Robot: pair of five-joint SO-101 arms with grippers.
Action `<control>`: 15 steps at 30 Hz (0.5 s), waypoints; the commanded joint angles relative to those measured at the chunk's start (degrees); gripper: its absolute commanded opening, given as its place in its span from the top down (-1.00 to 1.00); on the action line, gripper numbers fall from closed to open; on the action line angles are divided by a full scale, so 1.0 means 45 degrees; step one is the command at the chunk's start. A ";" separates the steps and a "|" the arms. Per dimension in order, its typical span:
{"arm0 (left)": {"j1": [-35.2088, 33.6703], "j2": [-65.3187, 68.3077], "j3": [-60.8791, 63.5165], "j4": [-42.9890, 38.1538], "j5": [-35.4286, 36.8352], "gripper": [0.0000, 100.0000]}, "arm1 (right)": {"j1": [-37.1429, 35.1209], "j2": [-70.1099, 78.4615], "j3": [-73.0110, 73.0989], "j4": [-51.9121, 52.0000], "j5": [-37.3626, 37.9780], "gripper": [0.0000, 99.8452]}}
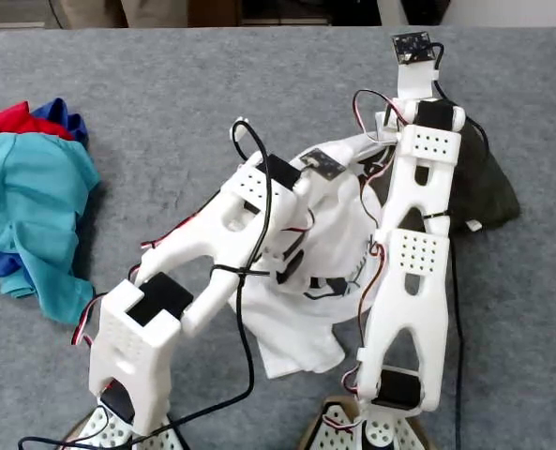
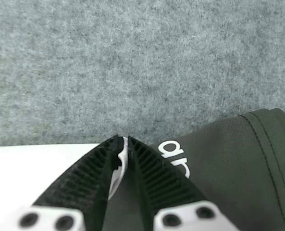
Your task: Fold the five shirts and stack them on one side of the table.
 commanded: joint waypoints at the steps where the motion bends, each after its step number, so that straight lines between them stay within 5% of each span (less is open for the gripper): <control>1: -0.0020 -0.0127 -0.0371 0.0488 -0.0391 0.62 | -0.0166 -0.0440 -0.0518 -0.0254 0.0117 0.99; 15: -0.0078 -0.0088 0.0508 -0.0645 -0.0371 0.62 | -0.0166 -0.0440 -0.0518 -0.0254 0.0117 0.99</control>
